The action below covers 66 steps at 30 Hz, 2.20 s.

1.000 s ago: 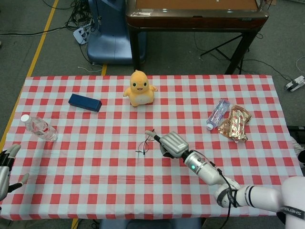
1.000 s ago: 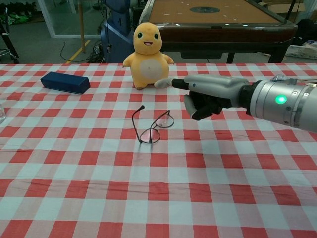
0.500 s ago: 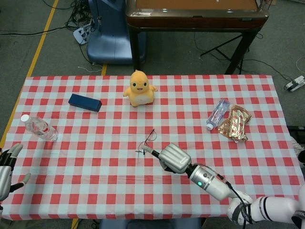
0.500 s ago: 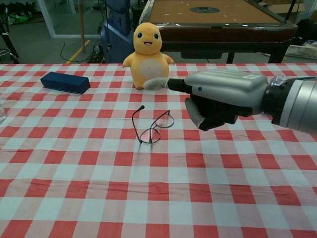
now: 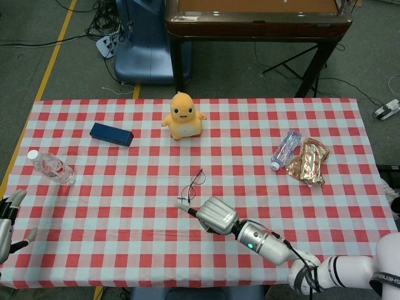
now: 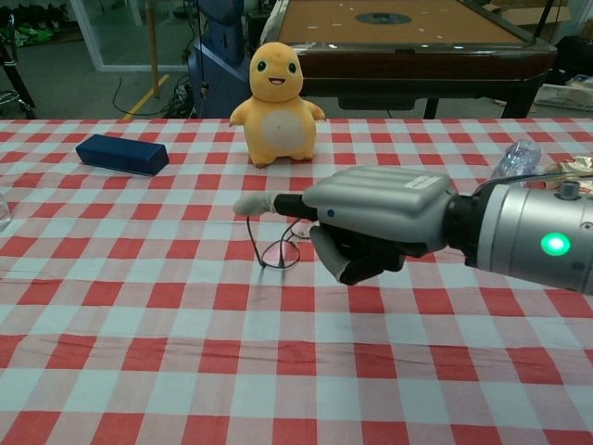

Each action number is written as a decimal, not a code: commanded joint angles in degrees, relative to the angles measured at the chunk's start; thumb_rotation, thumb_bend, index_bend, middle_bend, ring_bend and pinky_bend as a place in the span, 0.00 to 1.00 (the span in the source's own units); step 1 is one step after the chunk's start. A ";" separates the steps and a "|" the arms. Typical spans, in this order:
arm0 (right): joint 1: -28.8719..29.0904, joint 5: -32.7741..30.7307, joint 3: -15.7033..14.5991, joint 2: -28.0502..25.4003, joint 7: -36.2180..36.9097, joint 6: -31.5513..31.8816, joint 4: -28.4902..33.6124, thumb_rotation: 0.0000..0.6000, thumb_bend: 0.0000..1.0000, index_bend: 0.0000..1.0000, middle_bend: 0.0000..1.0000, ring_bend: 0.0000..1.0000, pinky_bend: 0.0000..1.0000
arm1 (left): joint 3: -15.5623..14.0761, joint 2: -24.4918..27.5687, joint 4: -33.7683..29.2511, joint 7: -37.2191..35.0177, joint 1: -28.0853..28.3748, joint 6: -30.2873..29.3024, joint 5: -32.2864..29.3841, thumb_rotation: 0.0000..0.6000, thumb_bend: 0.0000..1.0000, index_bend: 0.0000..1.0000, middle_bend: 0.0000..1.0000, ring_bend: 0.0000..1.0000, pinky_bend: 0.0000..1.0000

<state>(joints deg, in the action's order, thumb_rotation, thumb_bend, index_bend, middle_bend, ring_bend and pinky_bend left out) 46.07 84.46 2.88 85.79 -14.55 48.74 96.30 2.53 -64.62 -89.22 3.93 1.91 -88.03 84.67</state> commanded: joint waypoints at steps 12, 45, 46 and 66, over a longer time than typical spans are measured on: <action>1.67 -6.46 2.73 4.69 -4.54 -1.50 -5.66 1.00 1.00 0.00 1.00 0.92 0.98 | -0.03 -0.23 0.90 -0.78 -0.05 0.39 -0.28 1.00 0.26 0.09 0.10 0.14 0.00; 4.15 -20.46 5.59 10.08 -0.02 -8.31 -19.22 1.00 1.00 0.00 1.00 0.92 0.98 | -0.01 -0.44 1.78 -1.51 -0.26 0.45 -0.53 1.00 0.26 0.09 0.10 0.14 0.00; 4.26 -20.78 5.64 10.23 0.18 -8.61 -19.62 1.00 1.00 0.00 1.00 0.92 0.98 | -0.01 -0.44 1.78 -1.50 -0.27 0.44 -0.54 1.00 0.26 0.09 0.10 0.14 0.00; 6.77 -25.55 5.90 13.84 3.36 -14.33 -26.84 1.00 1.00 0.00 1.00 0.92 0.98 | -0.01 -0.47 2.21 -1.86 -0.58 0.35 -0.80 1.00 0.26 0.09 0.10 0.14 0.00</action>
<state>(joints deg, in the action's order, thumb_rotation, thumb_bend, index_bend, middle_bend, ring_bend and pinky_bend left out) 52.69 59.05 8.86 99.43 -11.20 34.58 69.68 2.52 -65.08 -87.02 2.08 1.33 -87.68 83.87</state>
